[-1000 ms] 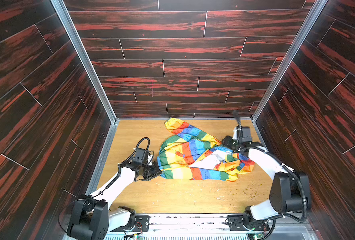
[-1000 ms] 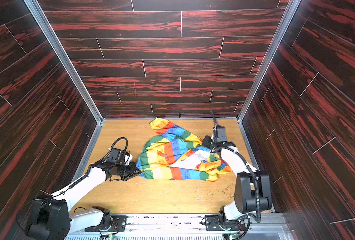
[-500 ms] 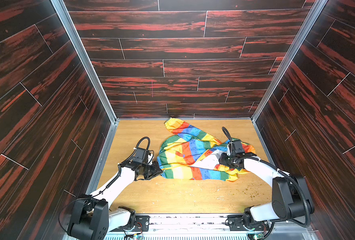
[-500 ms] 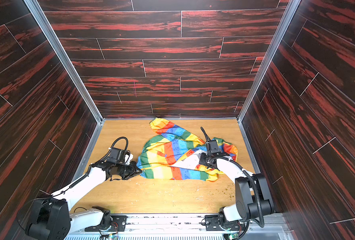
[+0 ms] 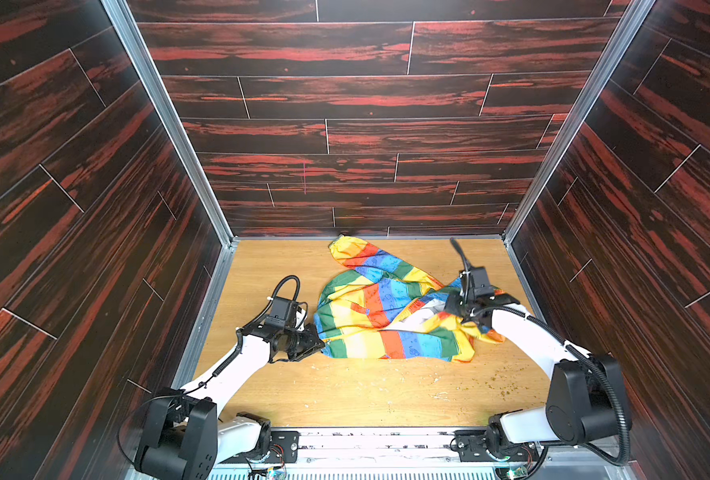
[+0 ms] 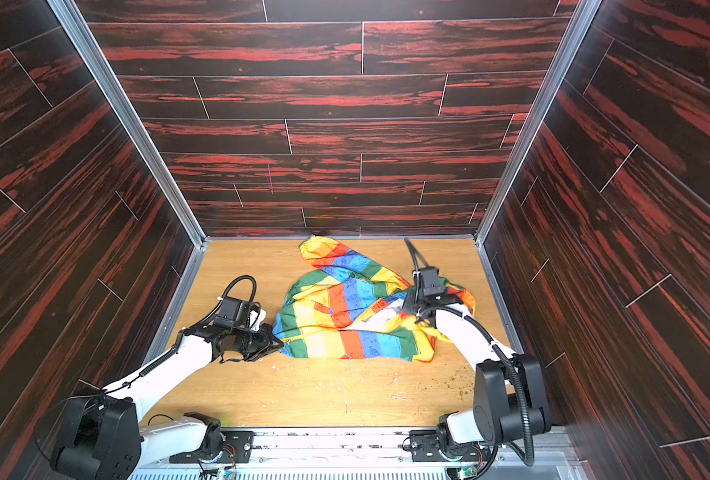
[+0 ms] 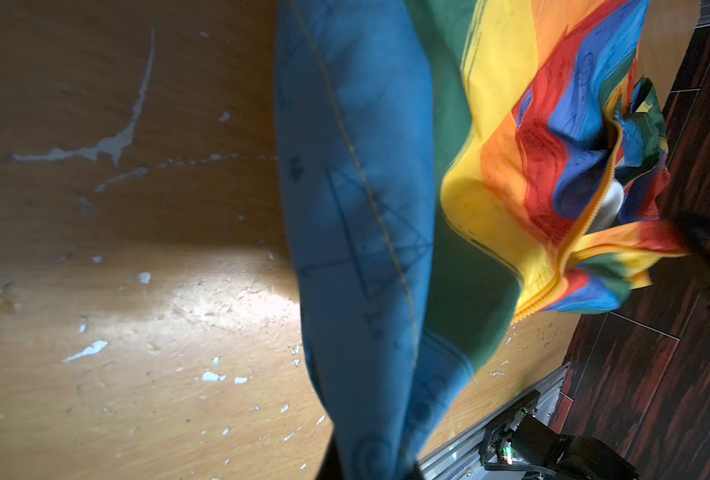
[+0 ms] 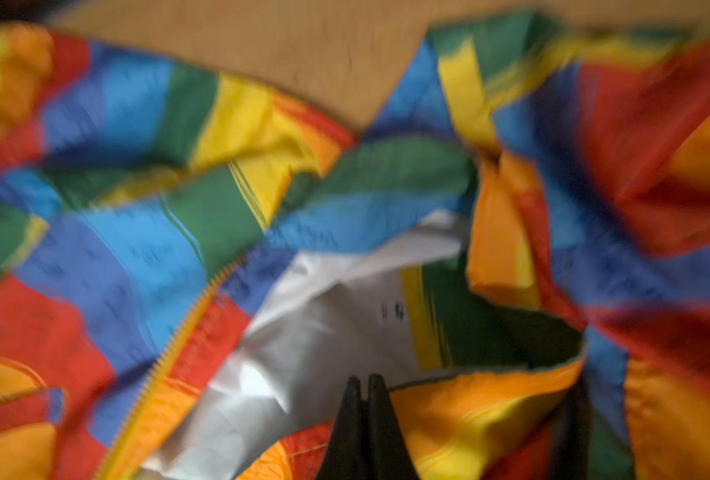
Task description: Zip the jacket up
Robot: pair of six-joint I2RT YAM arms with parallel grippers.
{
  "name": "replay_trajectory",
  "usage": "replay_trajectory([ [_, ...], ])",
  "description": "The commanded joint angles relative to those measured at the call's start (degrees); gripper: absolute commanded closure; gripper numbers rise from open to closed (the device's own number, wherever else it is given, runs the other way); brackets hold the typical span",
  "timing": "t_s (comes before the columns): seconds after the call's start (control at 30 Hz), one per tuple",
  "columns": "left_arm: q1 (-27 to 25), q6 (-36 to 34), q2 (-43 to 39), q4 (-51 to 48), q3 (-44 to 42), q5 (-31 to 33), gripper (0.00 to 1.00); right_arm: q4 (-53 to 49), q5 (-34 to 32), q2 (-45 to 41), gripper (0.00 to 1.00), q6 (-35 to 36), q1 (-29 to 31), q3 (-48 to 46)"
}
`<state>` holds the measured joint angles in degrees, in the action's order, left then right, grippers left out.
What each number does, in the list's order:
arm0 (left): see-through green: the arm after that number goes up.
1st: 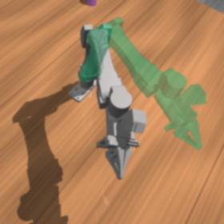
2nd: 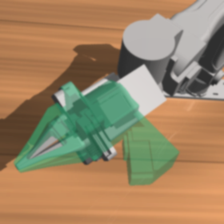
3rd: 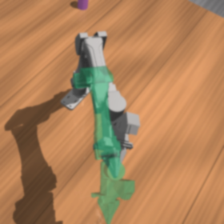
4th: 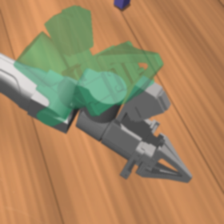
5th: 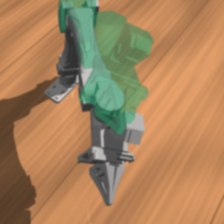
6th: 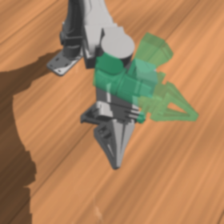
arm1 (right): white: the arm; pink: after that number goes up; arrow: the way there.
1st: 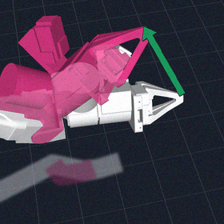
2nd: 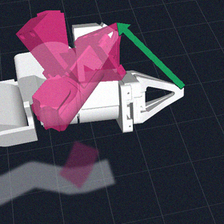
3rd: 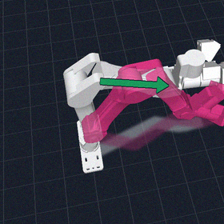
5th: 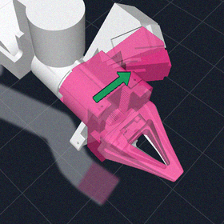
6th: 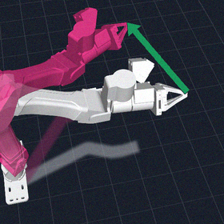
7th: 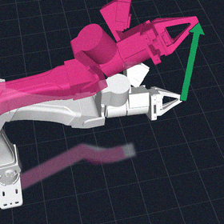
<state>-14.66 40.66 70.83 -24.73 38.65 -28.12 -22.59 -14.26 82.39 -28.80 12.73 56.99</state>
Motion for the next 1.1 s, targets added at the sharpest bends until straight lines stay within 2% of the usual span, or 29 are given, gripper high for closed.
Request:
replay_trajectory([
  [0.0, 0.6, -1.1, -0.9, -1.4, -0.4, 1.4, 1.00, -1.7, -2.2, 2.6, 1.00, 1.7, -3.3, 3.2],
  [0.33, 1.0, -2.1, -2.1, -2.9, -0.9, 1.6, 1.00, -1.5, 1.6, 8.3, 1.00, 4.5, -12.6, 5.8],
  [0.37, 1.0, -2.1, -2.0, -2.9, -1.0, 1.5, 1.00, -1.5, 2.8, 9.0, 0.97, 4.8, -13.1, 6.1],
  [0.47, 1.0, -2.2, -1.8, -2.9, -1.0, 1.2, 1.00, -1.1, 4.8, 10.0, 0.65, 5.2, -13.4, 6.6],
  [0.5, 1.1, -2.3, -1.8, -2.9, -1.0, 1.3, 1.00, -0.8, 5.1, 9.7, 0.59, 5.0, -13.3, 6.7],
  [0.63, 1.1, -2.3, -2.2, -3.6, -1.2, 1.8, 1.00, 0.5, 7.4, 7.9, 0.48, 3.7, -13.2, 8.1],
  [0.77, 1.1, -2.3, -2.0, -3.6, -1.3, 1.6, 1.00, 1.3, 10.6, 9.5, 0.45, 3.5, -11.0, 12.2],
  [0.9, 1.2, -2.0, -1.5, -3.0, -1.4, 1.4, 1.00, 0.7, 12.9, 15.7, 0.44, 2.9, -7.3, 18.0],
  [1.0, 1.2, -2.0, -1.3, -2.8, -1.4, 1.1, 1.00, -0.7, 12.3, 21.2, 0.45, 2.8, -4.6, 22.6],
  [1.07, 1.2, -1.8, -1.3, -2.8, -1.5, 1.2, 1.00, -2.7, 9.7, 25.2, 0.45, 3.1, -3.2, 26.2],
])
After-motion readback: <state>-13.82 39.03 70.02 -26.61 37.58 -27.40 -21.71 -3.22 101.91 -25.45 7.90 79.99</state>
